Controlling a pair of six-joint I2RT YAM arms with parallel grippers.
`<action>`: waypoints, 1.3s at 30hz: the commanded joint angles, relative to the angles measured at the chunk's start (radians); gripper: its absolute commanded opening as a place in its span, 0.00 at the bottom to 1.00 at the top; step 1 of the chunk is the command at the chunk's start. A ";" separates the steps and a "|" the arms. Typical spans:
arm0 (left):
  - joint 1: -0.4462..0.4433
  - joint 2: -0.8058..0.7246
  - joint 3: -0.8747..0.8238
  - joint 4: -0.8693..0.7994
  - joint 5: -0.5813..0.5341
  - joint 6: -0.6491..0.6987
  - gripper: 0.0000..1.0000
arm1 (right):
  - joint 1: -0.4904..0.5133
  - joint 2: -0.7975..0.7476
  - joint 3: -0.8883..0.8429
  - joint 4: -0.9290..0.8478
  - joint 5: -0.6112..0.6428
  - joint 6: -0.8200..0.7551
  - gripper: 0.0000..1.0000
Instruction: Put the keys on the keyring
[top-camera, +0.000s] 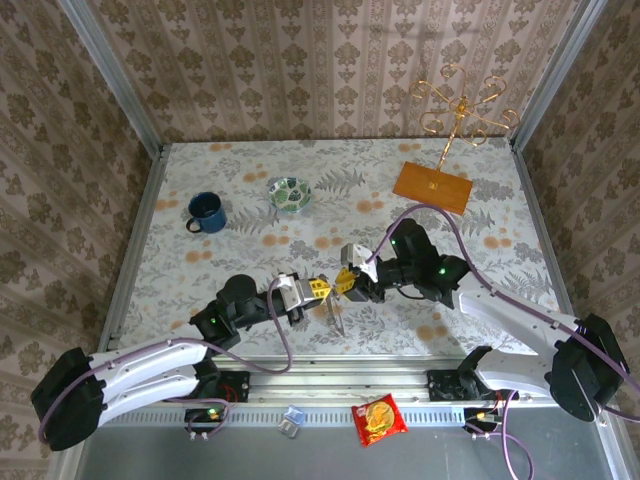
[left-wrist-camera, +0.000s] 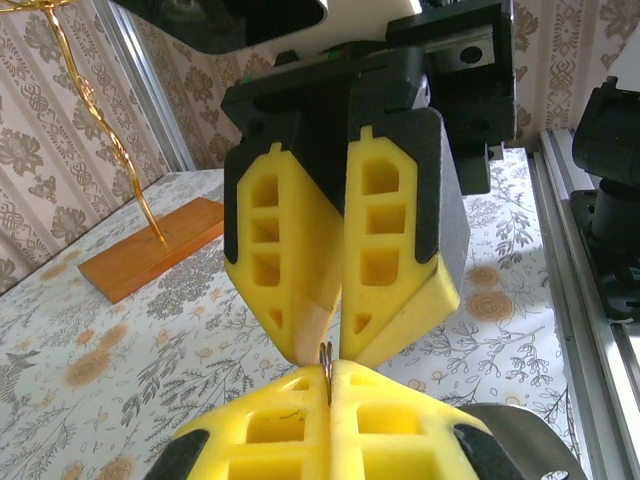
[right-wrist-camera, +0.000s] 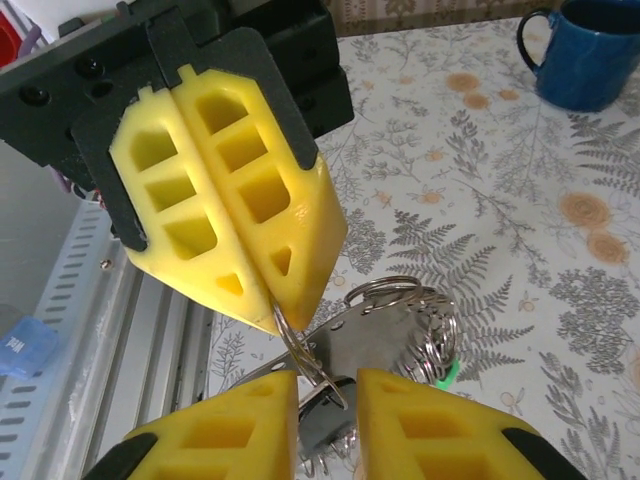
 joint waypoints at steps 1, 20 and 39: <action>-0.007 0.004 -0.002 0.089 0.026 -0.031 0.00 | -0.002 0.018 0.010 0.034 -0.055 0.028 0.19; -0.007 0.009 -0.012 0.136 -0.012 -0.039 0.00 | -0.002 -0.052 -0.046 0.051 0.086 0.033 0.37; -0.006 0.005 -0.017 0.155 -0.052 -0.043 0.00 | 0.080 -0.002 -0.116 0.209 0.168 0.106 0.39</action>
